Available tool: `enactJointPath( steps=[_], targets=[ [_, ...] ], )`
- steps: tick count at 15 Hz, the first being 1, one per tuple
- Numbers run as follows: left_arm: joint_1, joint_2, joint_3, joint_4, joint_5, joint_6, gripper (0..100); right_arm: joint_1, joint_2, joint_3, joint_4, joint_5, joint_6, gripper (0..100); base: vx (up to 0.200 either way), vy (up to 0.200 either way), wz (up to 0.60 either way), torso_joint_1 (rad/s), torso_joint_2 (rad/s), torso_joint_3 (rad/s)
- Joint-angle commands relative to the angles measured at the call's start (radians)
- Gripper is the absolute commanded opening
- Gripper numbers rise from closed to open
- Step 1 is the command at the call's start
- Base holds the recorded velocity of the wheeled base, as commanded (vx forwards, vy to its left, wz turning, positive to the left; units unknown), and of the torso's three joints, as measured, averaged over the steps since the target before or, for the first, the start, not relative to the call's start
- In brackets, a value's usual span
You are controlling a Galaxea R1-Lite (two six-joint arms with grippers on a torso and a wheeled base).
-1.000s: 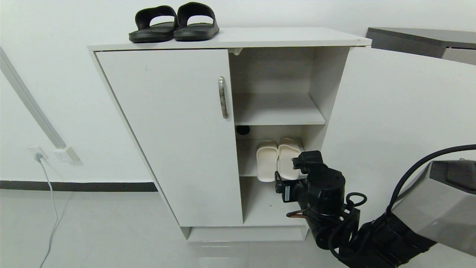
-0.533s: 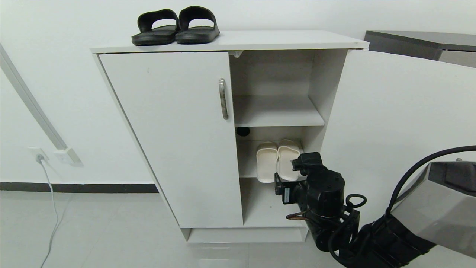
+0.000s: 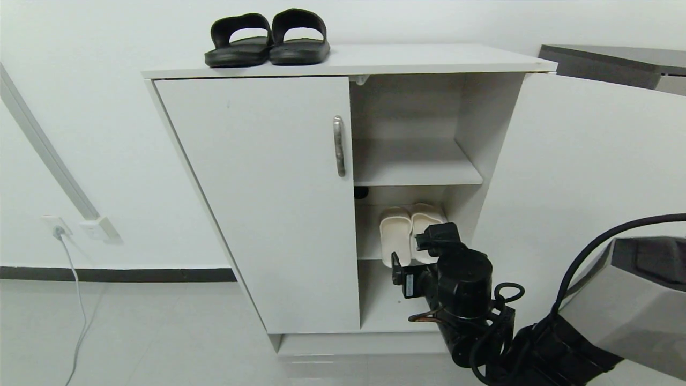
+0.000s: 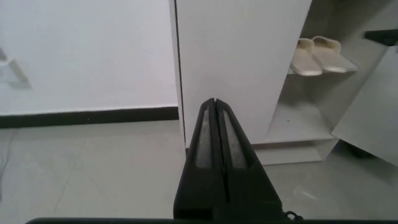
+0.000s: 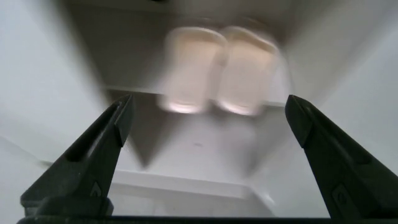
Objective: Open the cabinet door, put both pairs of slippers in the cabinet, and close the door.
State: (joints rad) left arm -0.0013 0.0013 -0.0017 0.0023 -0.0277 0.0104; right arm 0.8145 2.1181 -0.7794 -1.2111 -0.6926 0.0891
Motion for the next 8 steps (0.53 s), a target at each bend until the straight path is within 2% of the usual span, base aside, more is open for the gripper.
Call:
enactJointPath(
  steps=[1,8],
  targets=[
    [0.000,0.000,0.000,0.001,0.000,0.000,0,-0.003,0.008,0.000,0.002,-0.001,0.000,100,0.000,0.200,0.00,-0.002,0.00,0.007],
    [0.000,0.000,0.000,0.001,0.000,0.000,0,-0.001,0.006,0.000,0.001,0.002,-0.005,100,0.000,0.200,0.00,0.003,0.00,0.002]
  ],
)
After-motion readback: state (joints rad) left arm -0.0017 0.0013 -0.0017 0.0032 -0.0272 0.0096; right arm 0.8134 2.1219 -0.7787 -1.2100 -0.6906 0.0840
